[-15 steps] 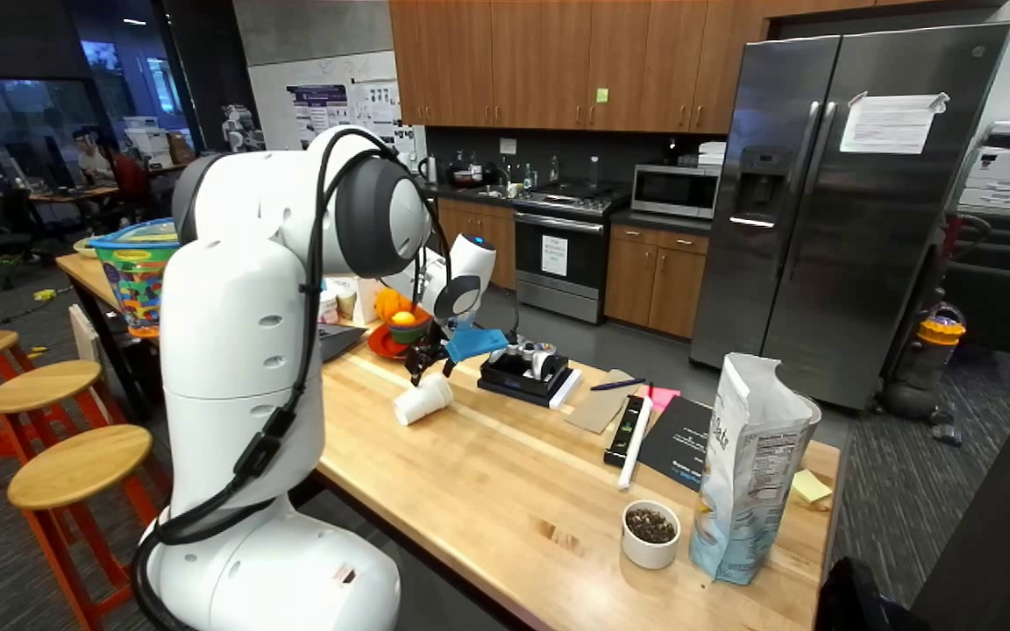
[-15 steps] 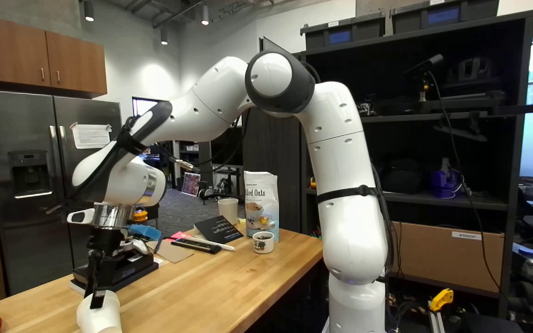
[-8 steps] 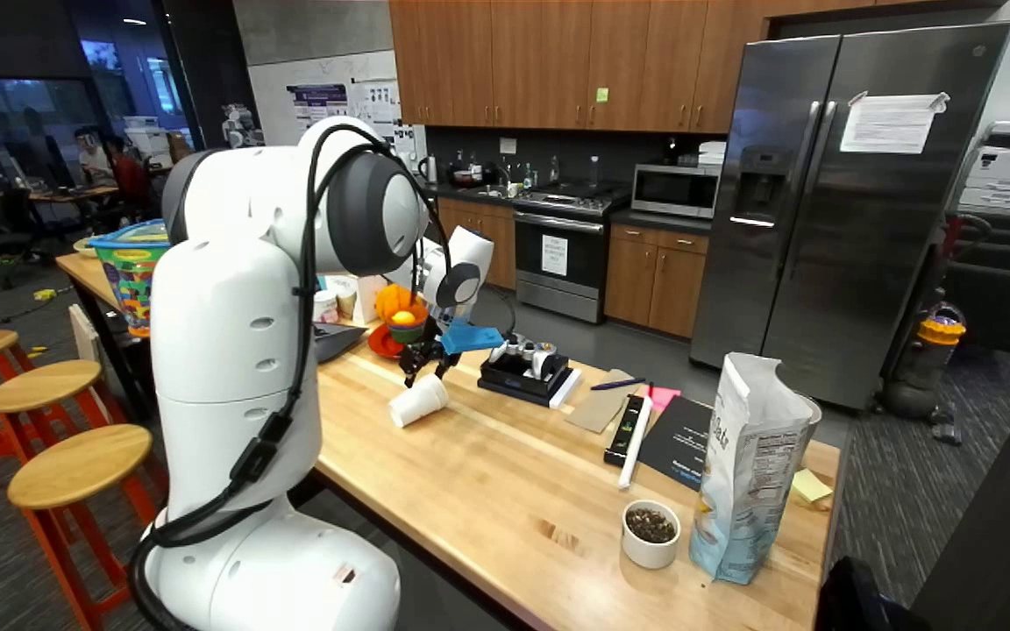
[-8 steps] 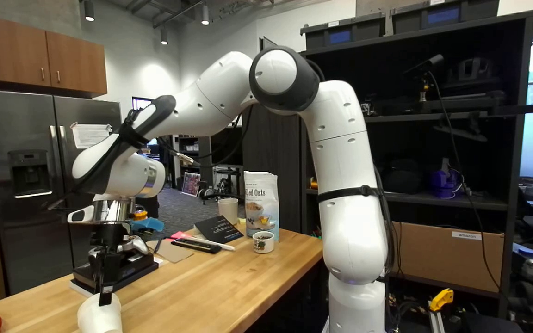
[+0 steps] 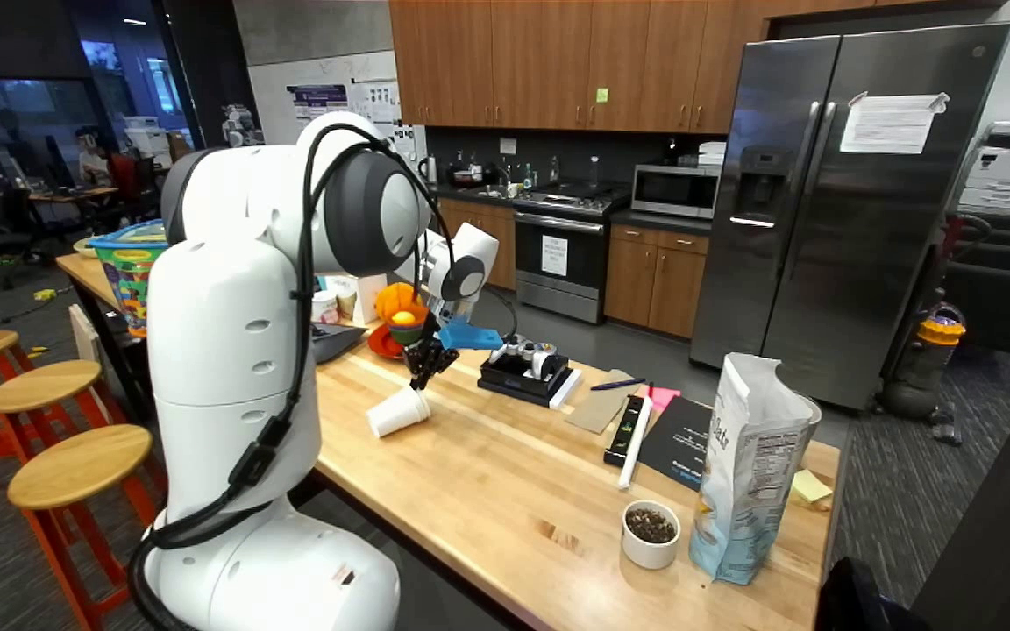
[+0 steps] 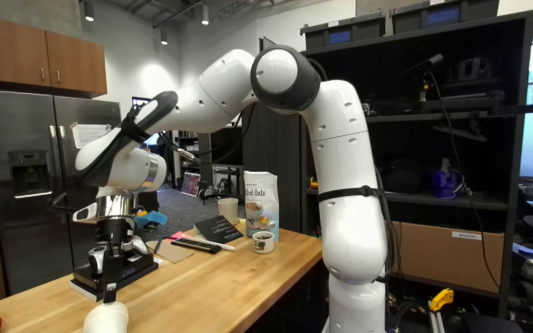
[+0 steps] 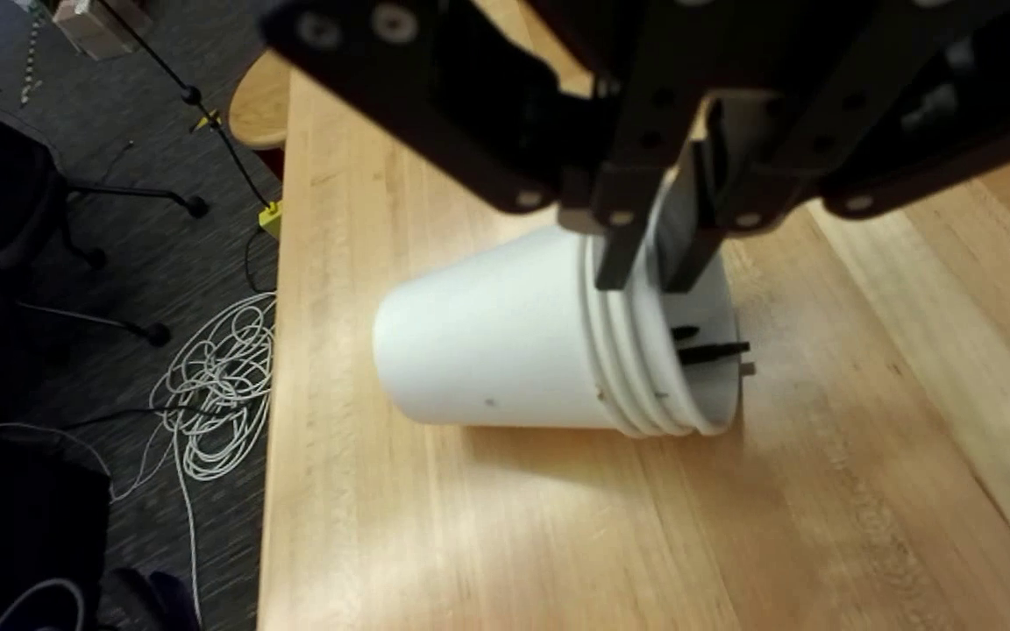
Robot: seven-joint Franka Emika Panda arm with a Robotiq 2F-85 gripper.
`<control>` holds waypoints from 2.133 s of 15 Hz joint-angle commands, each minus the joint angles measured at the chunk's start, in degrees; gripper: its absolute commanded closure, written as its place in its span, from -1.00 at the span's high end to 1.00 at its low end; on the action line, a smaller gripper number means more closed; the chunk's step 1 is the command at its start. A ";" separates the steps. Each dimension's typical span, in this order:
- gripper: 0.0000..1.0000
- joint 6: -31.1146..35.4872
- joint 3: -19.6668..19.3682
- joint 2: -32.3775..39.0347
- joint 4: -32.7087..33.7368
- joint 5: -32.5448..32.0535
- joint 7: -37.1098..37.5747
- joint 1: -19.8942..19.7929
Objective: Move the cups to the left
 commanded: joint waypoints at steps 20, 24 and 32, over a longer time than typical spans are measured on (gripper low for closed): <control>1.00 10.62 -0.54 -5.40 -4.58 -4.59 -1.45 -0.32; 1.00 11.79 -0.22 -3.82 -4.93 -0.01 -5.58 -0.62; 1.00 9.56 -0.11 -0.69 -5.78 8.48 -13.48 -1.49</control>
